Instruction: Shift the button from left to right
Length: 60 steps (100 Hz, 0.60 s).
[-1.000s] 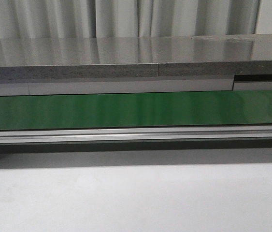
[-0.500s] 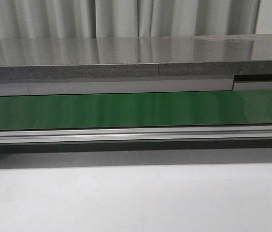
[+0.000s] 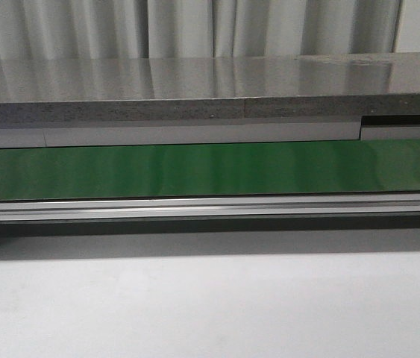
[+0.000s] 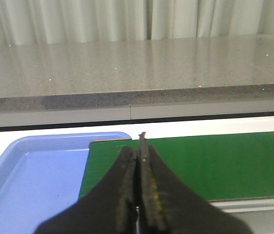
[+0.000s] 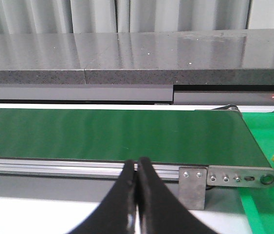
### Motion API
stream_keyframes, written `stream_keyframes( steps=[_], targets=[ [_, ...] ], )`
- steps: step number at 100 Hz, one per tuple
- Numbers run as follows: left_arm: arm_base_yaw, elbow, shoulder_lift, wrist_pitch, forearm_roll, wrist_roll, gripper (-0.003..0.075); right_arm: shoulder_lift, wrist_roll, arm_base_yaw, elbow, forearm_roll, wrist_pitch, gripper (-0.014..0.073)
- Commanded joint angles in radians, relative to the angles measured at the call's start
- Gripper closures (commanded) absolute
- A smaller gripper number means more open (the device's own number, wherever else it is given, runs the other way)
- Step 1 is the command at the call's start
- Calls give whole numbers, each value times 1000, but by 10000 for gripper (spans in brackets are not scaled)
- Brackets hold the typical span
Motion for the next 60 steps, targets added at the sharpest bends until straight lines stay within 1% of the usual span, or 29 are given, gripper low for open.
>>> stream_keyframes(
  steps=[1,5,11,17,37,60],
  targets=[
    [-7,-14,7,-88,109,-146,741,-20,1,0,-16,-8,-84,662],
    [-7,-5,5,-97,209,-235,741,-20,1,0,-16,-8,-84,662],
    [-9,16,-2,-107,369,-411,741,-20,1,0,-16,-8,-84,662],
    [-9,38,-15,-133,460,-528,741,-20,1,0,-16,-8,-84,662],
    [-9,140,-74,-245,472,-540,741,-20,1,0,-16,-8,-84,662],
    [-9,244,-184,-250,466,-541,741,-20,1,0,-16,-8,-84,662]
  ],
)
